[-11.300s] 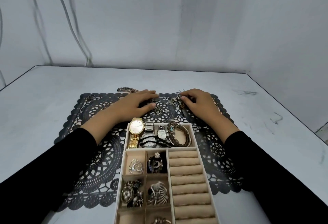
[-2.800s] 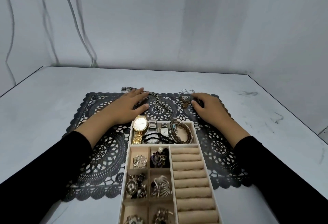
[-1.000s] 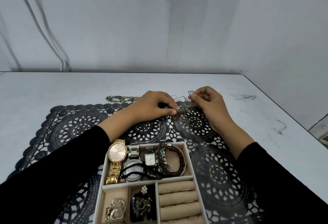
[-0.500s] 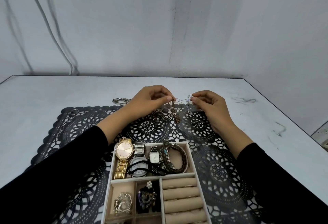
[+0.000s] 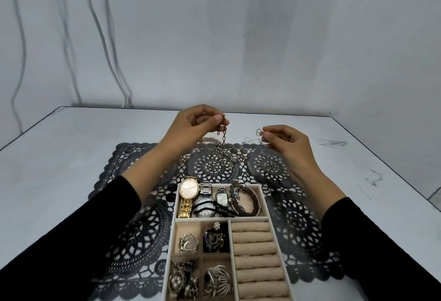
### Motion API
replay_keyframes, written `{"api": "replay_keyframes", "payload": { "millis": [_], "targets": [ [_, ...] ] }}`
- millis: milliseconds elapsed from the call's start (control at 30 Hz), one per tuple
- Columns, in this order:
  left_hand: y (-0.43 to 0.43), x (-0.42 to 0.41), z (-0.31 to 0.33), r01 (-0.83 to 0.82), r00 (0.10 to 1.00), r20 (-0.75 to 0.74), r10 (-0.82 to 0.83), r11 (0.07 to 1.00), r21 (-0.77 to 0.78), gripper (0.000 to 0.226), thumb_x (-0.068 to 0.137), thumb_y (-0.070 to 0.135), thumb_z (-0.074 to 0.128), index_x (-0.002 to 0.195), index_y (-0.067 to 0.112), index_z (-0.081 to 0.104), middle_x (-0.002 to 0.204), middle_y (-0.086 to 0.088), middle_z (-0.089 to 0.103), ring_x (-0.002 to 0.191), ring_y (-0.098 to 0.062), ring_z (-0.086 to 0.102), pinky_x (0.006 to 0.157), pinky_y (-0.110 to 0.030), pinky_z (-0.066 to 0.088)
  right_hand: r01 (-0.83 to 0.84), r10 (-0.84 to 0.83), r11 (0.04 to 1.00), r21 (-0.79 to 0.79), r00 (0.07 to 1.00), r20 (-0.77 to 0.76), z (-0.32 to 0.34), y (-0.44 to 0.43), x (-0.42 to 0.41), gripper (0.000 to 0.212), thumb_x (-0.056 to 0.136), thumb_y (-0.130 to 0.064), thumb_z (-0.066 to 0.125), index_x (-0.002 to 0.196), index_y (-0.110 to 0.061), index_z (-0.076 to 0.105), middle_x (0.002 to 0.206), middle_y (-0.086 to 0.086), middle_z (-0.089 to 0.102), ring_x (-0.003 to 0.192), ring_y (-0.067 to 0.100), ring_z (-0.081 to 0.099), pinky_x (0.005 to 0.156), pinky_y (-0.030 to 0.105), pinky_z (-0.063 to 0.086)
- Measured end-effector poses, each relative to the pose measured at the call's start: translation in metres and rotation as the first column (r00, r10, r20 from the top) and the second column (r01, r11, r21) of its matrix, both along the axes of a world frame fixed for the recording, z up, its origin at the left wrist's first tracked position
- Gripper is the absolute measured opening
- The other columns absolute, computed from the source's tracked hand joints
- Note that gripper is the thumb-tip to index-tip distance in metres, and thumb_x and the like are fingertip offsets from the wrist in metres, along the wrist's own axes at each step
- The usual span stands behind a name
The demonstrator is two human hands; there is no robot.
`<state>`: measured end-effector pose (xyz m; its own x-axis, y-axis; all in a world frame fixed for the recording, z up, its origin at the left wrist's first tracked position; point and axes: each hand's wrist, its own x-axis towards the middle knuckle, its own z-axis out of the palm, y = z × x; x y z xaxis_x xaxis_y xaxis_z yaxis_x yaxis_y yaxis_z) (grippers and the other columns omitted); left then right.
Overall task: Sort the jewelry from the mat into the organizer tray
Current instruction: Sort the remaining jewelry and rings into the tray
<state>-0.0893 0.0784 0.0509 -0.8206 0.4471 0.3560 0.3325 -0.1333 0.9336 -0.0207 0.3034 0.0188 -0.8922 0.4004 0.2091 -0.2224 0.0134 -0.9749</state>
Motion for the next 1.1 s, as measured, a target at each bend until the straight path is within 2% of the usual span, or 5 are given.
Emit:
{"api": "replay_keyframes", "payload": {
  "millis": [300, 533, 700, 867, 1100],
  "targets": [
    [-0.027, 0.042, 0.022, -0.064, 0.997, -0.045, 0.067, 0.997, 0.048, 0.009, 0.090, 0.008, 0.064, 0.098, 0.006, 0.068, 0.093, -0.009, 0.076, 0.090, -0.022, 0.072, 0.083, -0.026, 0.056, -0.107, 0.108, 0.994, 0.011, 0.991, -0.078, 0.024, -0.042, 0.036, 0.013, 0.080, -0.005, 0.072, 0.090, -0.013, 0.073, 0.091, 0.008, 0.074, 0.087, 0.016, 0.070, 0.073, 0.022, 0.054],
    [-0.048, 0.083, 0.036, -0.084, 0.991, -0.102, 0.092, 0.994, 0.074, 0.012, 0.091, 0.006, 0.063, 0.101, 0.002, 0.068, 0.096, -0.012, 0.075, 0.090, -0.021, 0.072, 0.081, -0.023, 0.055, -0.188, 0.182, 0.982, -0.026, 0.971, -0.155, 0.043, -0.068, 0.073, 0.013, 0.080, -0.001, 0.071, 0.091, -0.009, 0.071, 0.087, 0.006, 0.074, 0.082, 0.016, 0.069, 0.070, 0.021, 0.053],
    [-0.062, 0.111, 0.042, -0.101, 0.986, -0.126, 0.112, 0.991, 0.089, 0.010, 0.091, 0.009, 0.064, 0.100, 0.007, 0.069, 0.095, -0.008, 0.076, 0.094, -0.025, 0.072, 0.086, -0.029, 0.056, -0.248, 0.244, 0.969, -0.001, 0.953, -0.180, 0.051, -0.081, 0.100, 0.015, 0.080, -0.001, 0.070, 0.093, -0.007, 0.069, 0.084, 0.006, 0.072, 0.081, 0.017, 0.068, 0.071, 0.025, 0.054],
    [-0.075, 0.141, 0.045, -0.096, 0.985, -0.134, 0.110, 0.990, 0.105, 0.009, 0.092, 0.006, 0.063, 0.098, 0.008, 0.069, 0.092, -0.006, 0.077, 0.092, -0.022, 0.073, 0.083, -0.026, 0.056, -0.307, 0.311, 0.950, 0.051, 0.935, -0.171, 0.055, -0.091, 0.123, 0.020, 0.080, -0.002, 0.070, 0.099, -0.007, 0.067, 0.081, 0.006, 0.070, 0.080, 0.018, 0.067, 0.072, 0.025, 0.055],
    [-0.086, 0.175, 0.044, -0.096, 0.981, -0.158, 0.112, 0.990, 0.105, 0.010, 0.092, 0.003, 0.061, 0.099, 0.003, 0.067, 0.093, -0.007, 0.076, 0.087, -0.018, 0.073, 0.078, -0.021, 0.055, -0.423, 0.434, 0.895, 0.142, 0.899, -0.057, 0.055, -0.099, 0.154, 0.033, 0.079, -0.005, 0.072, 0.110, -0.005, 0.061, 0.088, 0.012, 0.072, 0.084, 0.022, 0.068, 0.079, 0.034, 0.056]
  ]
}}
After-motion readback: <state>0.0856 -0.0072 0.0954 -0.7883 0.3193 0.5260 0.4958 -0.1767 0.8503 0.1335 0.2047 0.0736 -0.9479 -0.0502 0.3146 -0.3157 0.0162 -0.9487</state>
